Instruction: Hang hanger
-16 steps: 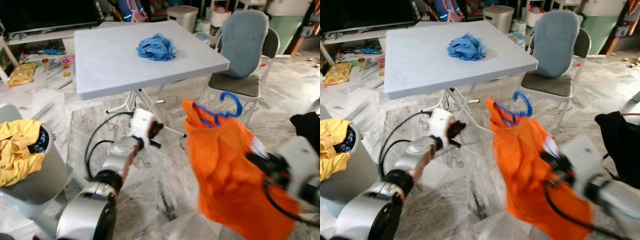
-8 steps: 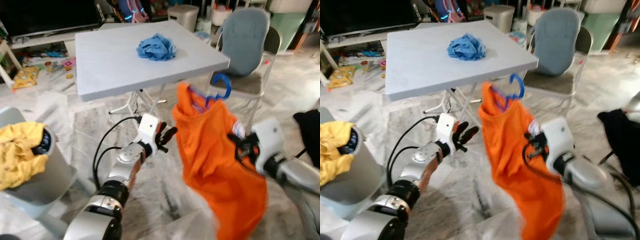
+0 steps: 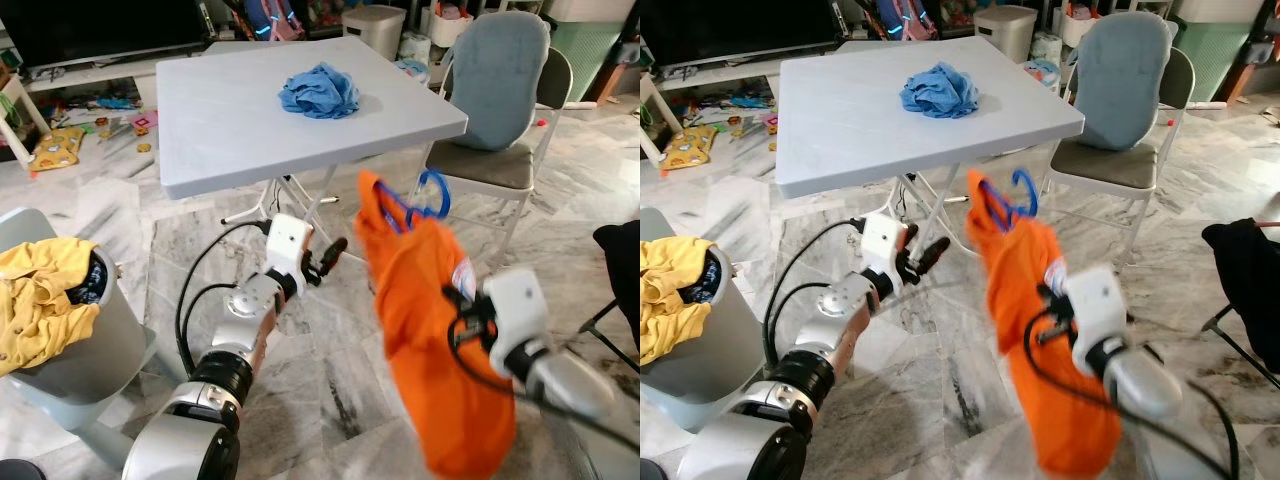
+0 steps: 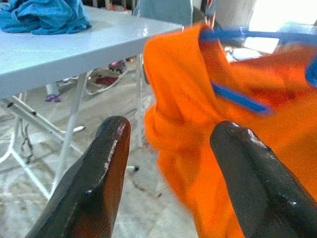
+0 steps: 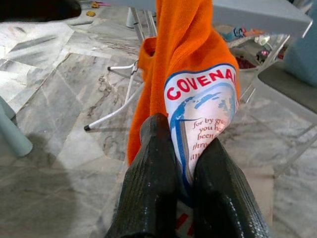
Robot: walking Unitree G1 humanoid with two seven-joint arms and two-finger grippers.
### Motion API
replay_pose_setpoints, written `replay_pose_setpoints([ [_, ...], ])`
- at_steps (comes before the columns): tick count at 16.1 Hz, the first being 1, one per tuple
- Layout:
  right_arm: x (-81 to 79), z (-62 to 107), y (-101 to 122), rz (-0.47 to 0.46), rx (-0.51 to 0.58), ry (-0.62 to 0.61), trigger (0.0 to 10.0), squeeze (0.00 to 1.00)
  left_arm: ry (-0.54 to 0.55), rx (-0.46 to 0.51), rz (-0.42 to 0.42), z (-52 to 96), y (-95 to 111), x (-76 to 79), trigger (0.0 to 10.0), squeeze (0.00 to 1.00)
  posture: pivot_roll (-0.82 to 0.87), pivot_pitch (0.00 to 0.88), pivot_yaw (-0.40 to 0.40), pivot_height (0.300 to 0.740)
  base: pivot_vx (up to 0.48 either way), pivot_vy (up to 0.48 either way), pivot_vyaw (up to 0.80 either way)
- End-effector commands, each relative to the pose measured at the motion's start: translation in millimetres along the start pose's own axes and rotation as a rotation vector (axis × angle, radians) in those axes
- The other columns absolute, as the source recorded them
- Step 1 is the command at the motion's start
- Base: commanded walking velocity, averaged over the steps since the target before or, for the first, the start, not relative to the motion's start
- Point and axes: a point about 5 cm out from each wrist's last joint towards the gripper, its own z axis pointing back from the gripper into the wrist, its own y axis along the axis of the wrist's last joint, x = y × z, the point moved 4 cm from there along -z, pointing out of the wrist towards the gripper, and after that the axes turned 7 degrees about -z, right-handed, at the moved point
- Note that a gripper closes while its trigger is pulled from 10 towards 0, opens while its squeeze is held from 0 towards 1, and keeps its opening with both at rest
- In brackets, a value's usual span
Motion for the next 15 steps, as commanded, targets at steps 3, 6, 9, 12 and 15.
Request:
replay_pose_setpoints([
  [3, -26.1, 11.8, 1.4, -0.066, 0.032, 0.032, 10.0, 0.0, -0.035, 0.046, 0.029, -5.6, 11.0, 7.3, 10.0, 1.0, -0.04, 0.0, 0.015, 0.74, 0.0, 0.0, 0.0],
  [6, -39.9, 16.2, 2.9, -0.135, 0.048, 0.01, 10.0, 0.0, -0.025, 0.034, 0.011, -6.3, 8.0, 10.0, 10.0, 1.0, -0.06, 0.0, 0.018, 0.74, 0.0, 0.0, 0.0],
  [9, -41.8, 24.2, 13.2, -0.177, 0.073, 0.035, 10.0, 0.0, 0.008, 0.01, -0.016, -6.8, 6.0, 3.5, 10.0, 1.0, -0.06, 0.0, 0.015, 0.74, 0.0, 0.0, 0.0],
  [12, -54.2, 38.9, 22.8, -0.164, 0.074, 0.149, 10.0, 0.0, 0.026, 0.01, -0.019, -9.4, 9.7, -0.5, 10.0, 1.0, -0.08, 0.0, 0.017, 0.74, 0.0, 0.0, 0.0],
  [15, -58.0, 46.7, 17.0, -0.151, 0.026, 0.197, 10.0, 0.0, 0.013, 0.037, -0.003, -13.3, 16.0, 5.1, 10.0, 1.0, -0.08, 0.0, 0.019, 0.74, 0.0, 0.0, 0.0],
])
